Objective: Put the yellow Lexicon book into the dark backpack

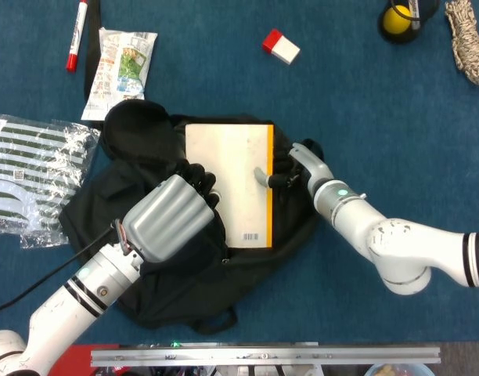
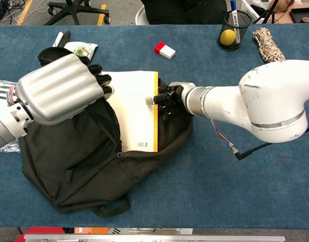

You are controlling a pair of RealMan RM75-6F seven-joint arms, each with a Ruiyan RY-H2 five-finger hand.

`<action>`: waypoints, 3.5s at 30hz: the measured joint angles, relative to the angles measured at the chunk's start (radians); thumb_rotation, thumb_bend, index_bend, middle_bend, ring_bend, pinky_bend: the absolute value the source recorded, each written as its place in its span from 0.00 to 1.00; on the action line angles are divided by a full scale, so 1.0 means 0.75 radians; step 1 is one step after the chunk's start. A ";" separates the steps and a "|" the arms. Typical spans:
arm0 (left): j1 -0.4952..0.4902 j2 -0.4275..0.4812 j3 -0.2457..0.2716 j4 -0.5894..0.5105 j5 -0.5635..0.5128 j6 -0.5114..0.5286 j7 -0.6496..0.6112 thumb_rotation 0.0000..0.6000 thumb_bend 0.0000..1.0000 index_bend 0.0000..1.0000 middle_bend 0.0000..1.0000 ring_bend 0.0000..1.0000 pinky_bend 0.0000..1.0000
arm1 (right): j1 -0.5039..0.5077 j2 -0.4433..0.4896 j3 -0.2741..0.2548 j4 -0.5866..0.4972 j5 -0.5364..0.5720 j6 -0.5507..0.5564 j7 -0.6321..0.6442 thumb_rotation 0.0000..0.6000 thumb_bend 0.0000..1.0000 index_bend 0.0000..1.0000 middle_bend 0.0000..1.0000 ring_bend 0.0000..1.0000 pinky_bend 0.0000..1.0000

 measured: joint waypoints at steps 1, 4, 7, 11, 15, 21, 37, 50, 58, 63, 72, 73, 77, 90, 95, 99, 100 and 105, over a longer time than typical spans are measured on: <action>0.003 0.000 -0.001 0.001 0.003 -0.001 -0.001 1.00 0.34 0.42 0.37 0.35 0.45 | 0.002 0.006 -0.002 0.000 -0.004 -0.020 -0.010 1.00 0.46 0.73 0.55 0.49 0.68; 0.009 0.001 -0.006 0.003 0.004 -0.006 -0.003 1.00 0.34 0.42 0.37 0.35 0.45 | -0.003 0.029 -0.006 -0.002 -0.032 -0.090 -0.024 1.00 0.45 0.54 0.43 0.40 0.59; 0.011 0.000 -0.013 0.008 0.001 -0.012 -0.002 1.00 0.34 0.42 0.37 0.35 0.45 | -0.020 0.065 -0.007 -0.009 -0.088 -0.177 -0.025 1.00 0.45 0.41 0.35 0.31 0.48; 0.014 -0.004 -0.021 0.009 -0.002 -0.021 0.003 1.00 0.34 0.42 0.37 0.35 0.44 | -0.053 0.119 -0.003 -0.022 -0.197 -0.275 -0.002 1.00 0.43 0.31 0.28 0.22 0.36; 0.017 -0.010 -0.028 0.006 -0.010 -0.030 0.013 1.00 0.34 0.42 0.37 0.35 0.44 | -0.078 0.170 -0.008 -0.032 -0.287 -0.354 0.038 1.00 0.42 0.21 0.23 0.16 0.29; 0.020 -0.011 -0.038 0.002 -0.021 -0.040 0.022 1.00 0.34 0.42 0.37 0.35 0.44 | -0.093 0.221 -0.030 -0.039 -0.379 -0.418 0.101 1.00 0.42 0.13 0.19 0.12 0.26; 0.024 -0.015 -0.049 -0.009 -0.027 -0.053 0.046 1.00 0.34 0.42 0.37 0.35 0.44 | -0.014 0.225 -0.127 -0.034 -0.451 -0.336 0.223 1.00 0.49 0.20 0.26 0.19 0.35; 0.036 -0.008 -0.041 -0.021 -0.003 -0.053 0.065 1.00 0.34 0.42 0.36 0.34 0.44 | 0.061 0.219 -0.150 -0.038 -0.389 -0.445 0.312 1.00 0.56 0.23 0.28 0.22 0.39; 0.041 -0.009 -0.047 -0.022 0.005 -0.054 0.072 1.00 0.34 0.42 0.36 0.34 0.44 | 0.076 0.280 -0.171 -0.010 -0.464 -0.609 0.339 1.00 0.33 0.05 0.16 0.12 0.21; 0.043 -0.008 -0.051 -0.021 -0.004 -0.059 0.078 1.00 0.34 0.42 0.36 0.34 0.44 | 0.105 0.323 -0.193 0.024 -0.532 -0.731 0.368 1.00 0.17 0.00 0.12 0.06 0.14; 0.045 -0.008 -0.054 -0.020 -0.011 -0.066 0.077 1.00 0.34 0.42 0.36 0.34 0.44 | 0.166 0.400 -0.264 0.011 -0.625 -0.734 0.431 1.00 0.00 0.00 0.10 0.05 0.13; 0.045 -0.008 -0.054 -0.020 -0.011 -0.067 0.077 1.00 0.34 0.42 0.36 0.34 0.44 | 0.172 0.409 -0.276 0.000 -0.631 -0.719 0.437 1.00 0.00 0.00 0.10 0.05 0.13; 0.043 -0.009 -0.056 -0.019 -0.013 -0.071 0.080 1.00 0.34 0.42 0.36 0.34 0.44 | 0.198 0.434 -0.320 -0.029 -0.648 -0.661 0.440 1.00 0.00 0.00 0.10 0.05 0.13; 0.044 -0.014 -0.056 -0.018 -0.014 -0.079 0.078 1.00 0.34 0.42 0.36 0.34 0.44 | 0.278 0.491 -0.429 -0.113 -0.632 -0.469 0.424 1.00 0.00 0.00 0.13 0.05 0.13; 0.040 -0.023 -0.059 -0.015 -0.013 -0.085 0.079 1.00 0.34 0.42 0.36 0.34 0.44 | 0.227 0.528 -0.414 -0.184 -0.675 -0.333 0.423 1.00 0.00 0.00 0.15 0.05 0.13; 0.034 -0.028 -0.061 -0.015 -0.018 -0.097 0.082 1.00 0.34 0.40 0.34 0.33 0.44 | 0.151 0.579 -0.395 -0.247 -0.731 -0.181 0.423 1.00 0.00 0.00 0.15 0.05 0.13; 0.030 -0.031 -0.063 -0.015 -0.019 -0.101 0.081 1.00 0.34 0.37 0.32 0.32 0.44 | 0.118 0.606 -0.387 -0.267 -0.754 -0.140 0.425 1.00 0.00 0.00 0.15 0.05 0.13; 0.010 -0.058 -0.081 -0.018 -0.014 -0.121 0.059 1.00 0.34 0.17 0.17 0.25 0.39 | 0.000 0.742 -0.345 -0.317 -0.830 -0.081 0.455 1.00 0.00 0.00 0.15 0.05 0.13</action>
